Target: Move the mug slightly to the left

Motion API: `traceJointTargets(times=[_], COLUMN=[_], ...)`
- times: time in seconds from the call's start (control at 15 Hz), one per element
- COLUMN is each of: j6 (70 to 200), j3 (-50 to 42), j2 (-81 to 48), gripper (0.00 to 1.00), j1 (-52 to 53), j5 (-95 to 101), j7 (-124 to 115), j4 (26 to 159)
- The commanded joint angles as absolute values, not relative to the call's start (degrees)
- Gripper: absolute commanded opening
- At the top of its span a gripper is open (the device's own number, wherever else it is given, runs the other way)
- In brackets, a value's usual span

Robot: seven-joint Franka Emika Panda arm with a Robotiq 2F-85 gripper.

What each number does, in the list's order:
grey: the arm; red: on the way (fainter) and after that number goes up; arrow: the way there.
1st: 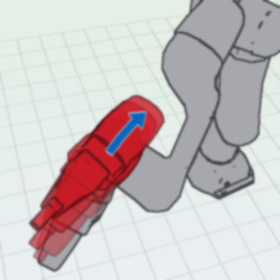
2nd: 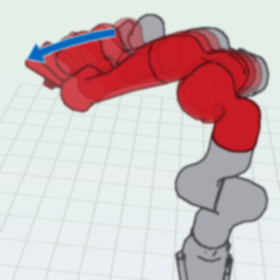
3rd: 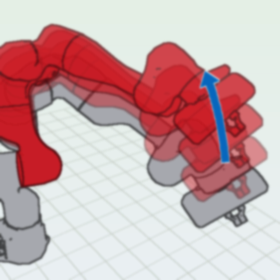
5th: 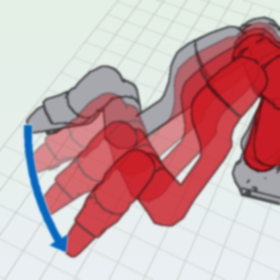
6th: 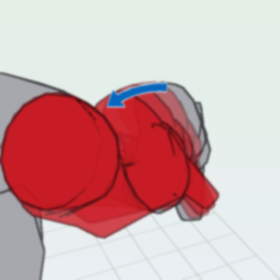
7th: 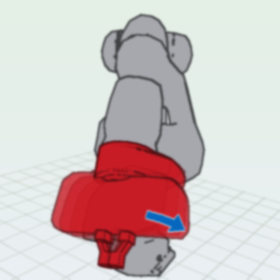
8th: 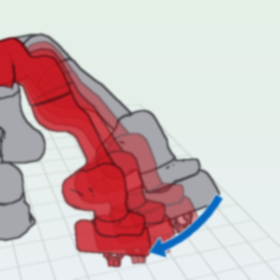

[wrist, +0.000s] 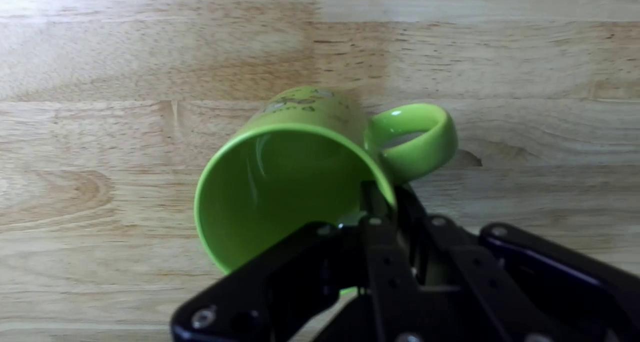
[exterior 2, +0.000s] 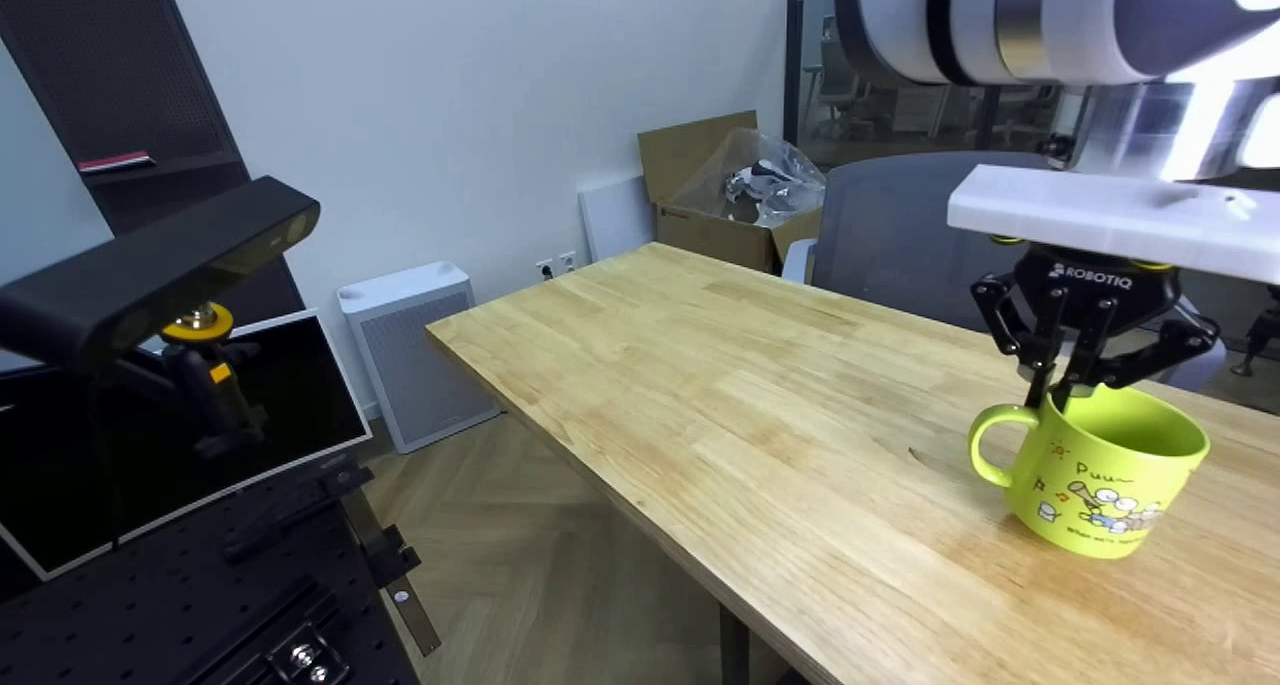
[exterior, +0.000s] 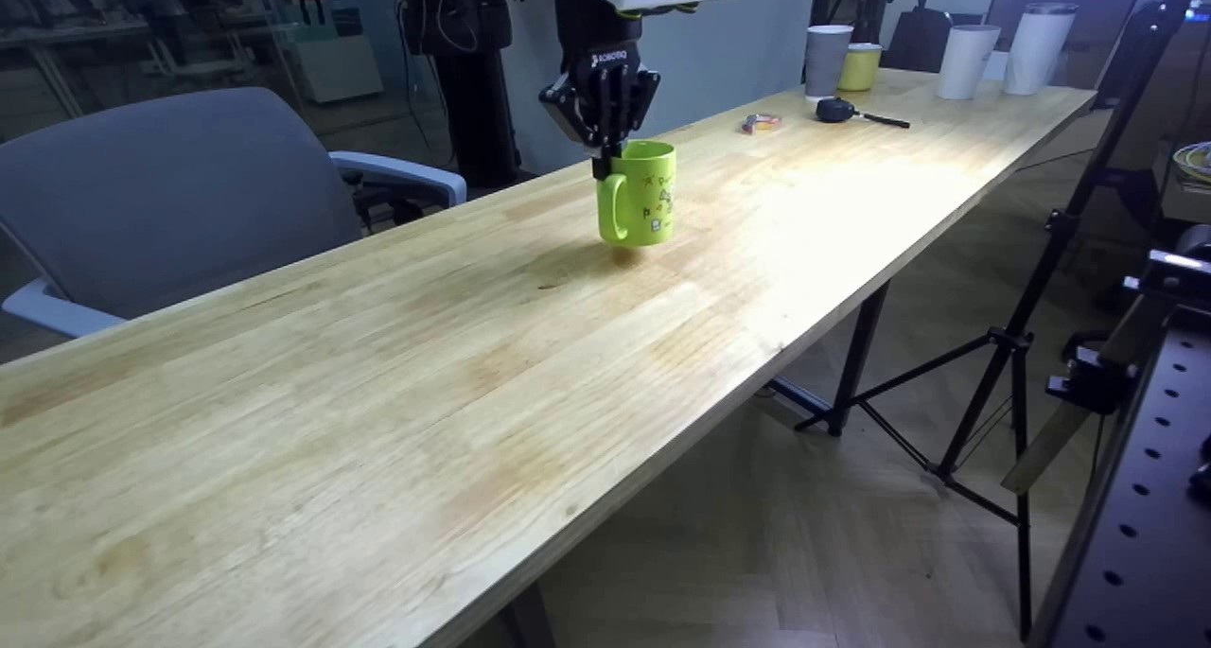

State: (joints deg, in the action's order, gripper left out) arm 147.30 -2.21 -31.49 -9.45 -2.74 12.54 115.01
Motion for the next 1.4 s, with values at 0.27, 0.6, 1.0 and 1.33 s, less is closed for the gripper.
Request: traceJointTargets(times=[0.27, 0.6, 1.0, 1.33], j6=[145.9, 145.95, 146.1, 146.64], j3=[-2.49, -1.87, -1.93, -2.71], j2=[-29.87, -29.83, -30.26, -31.54], gripper=[0.03, 0.03, 0.03, 0.03], j1=[-2.98, 0.1, 3.0, 4.64], j5=[1.11, 2.09, 3.7, 6.25], j7=[6.4, 5.46, 4.01, 1.93], j4=[115.02, 115.31, 115.3, 115.33])
